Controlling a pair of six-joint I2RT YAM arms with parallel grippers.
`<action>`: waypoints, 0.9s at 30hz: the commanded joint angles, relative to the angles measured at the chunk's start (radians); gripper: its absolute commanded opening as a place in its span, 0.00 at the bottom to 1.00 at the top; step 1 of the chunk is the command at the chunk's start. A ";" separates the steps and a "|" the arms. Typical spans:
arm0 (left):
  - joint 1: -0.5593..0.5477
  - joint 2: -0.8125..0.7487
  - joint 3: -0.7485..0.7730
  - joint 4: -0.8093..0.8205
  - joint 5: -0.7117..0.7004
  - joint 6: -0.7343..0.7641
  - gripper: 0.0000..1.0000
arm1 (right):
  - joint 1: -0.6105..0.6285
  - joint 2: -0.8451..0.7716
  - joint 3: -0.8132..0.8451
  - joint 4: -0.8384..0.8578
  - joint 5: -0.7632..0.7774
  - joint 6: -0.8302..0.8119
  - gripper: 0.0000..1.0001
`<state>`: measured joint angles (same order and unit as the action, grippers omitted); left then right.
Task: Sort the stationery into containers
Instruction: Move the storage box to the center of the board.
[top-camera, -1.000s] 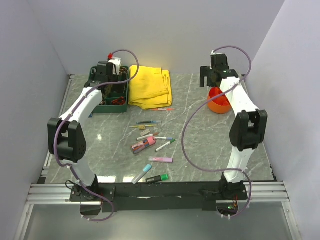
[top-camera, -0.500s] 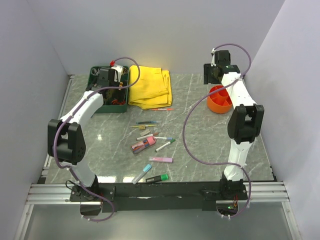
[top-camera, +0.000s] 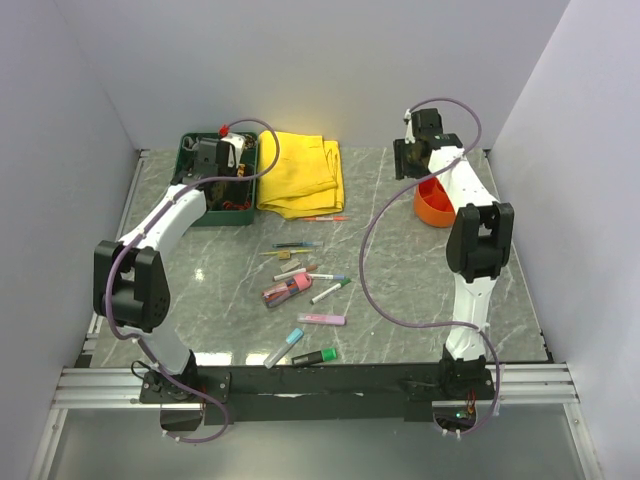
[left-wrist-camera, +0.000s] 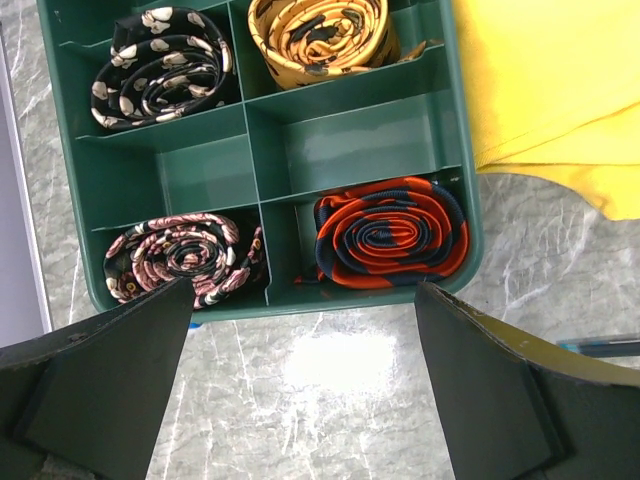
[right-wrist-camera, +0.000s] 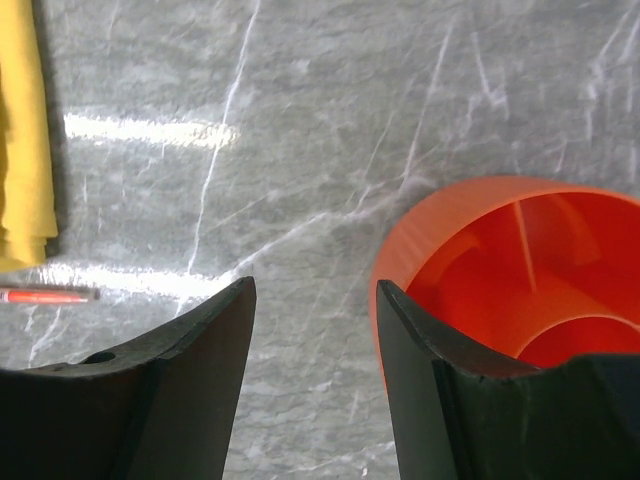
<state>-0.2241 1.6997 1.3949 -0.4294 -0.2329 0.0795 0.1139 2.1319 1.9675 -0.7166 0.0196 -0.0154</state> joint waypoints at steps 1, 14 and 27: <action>-0.006 -0.057 -0.014 0.024 -0.009 0.006 0.99 | 0.007 -0.009 0.022 -0.017 0.022 0.014 0.59; -0.006 -0.043 -0.019 0.017 0.000 -0.004 1.00 | -0.002 -0.041 -0.059 -0.004 0.126 0.104 0.57; -0.015 -0.012 0.007 0.014 -0.002 -0.003 0.99 | -0.010 -0.001 -0.055 0.008 0.158 0.101 0.46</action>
<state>-0.2260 1.6886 1.3632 -0.4316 -0.2333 0.0841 0.1131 2.1330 1.8957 -0.7292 0.1471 0.0814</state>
